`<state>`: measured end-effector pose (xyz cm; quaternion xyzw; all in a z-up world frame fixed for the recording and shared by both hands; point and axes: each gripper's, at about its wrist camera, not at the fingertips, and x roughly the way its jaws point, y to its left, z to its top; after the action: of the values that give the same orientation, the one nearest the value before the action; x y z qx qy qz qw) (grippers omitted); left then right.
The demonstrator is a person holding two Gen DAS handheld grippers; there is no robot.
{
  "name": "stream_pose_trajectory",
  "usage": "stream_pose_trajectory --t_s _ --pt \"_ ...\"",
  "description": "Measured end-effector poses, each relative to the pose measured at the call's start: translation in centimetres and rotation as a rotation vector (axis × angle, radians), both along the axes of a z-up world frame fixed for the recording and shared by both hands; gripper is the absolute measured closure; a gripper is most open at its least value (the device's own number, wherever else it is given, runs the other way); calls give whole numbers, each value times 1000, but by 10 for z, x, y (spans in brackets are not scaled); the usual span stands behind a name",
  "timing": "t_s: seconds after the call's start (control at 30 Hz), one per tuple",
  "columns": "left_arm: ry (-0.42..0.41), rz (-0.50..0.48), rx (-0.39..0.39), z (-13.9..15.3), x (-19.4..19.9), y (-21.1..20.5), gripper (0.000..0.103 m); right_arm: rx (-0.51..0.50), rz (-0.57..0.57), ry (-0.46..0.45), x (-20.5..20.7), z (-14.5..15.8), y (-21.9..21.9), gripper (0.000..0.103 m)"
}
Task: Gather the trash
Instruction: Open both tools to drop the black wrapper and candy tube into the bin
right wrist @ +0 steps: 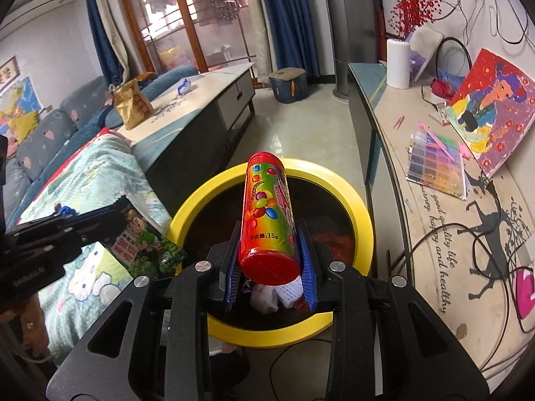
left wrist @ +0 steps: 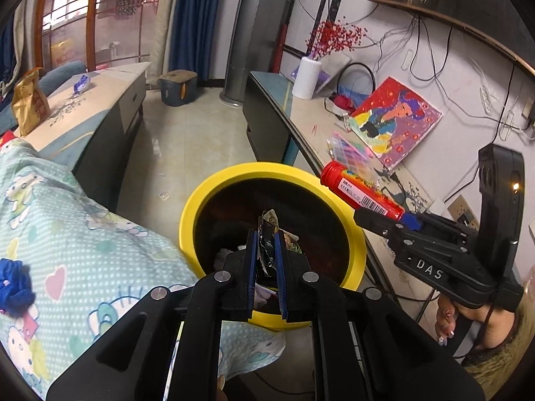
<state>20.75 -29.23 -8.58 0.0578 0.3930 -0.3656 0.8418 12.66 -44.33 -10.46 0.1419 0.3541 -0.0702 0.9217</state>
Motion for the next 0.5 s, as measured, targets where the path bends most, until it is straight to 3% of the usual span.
stream_pose_trajectory --t_s 0.4,0.43,0.5 --pt "73 4 24 -38 35 -24 90 9 -38 44 19 -9 -11 79" --pt "67 5 21 -38 38 -25 86 3 -43 41 18 -7 -11 78" --pt "56 12 17 -37 40 -23 47 -1 -46 32 16 -3 -11 67"
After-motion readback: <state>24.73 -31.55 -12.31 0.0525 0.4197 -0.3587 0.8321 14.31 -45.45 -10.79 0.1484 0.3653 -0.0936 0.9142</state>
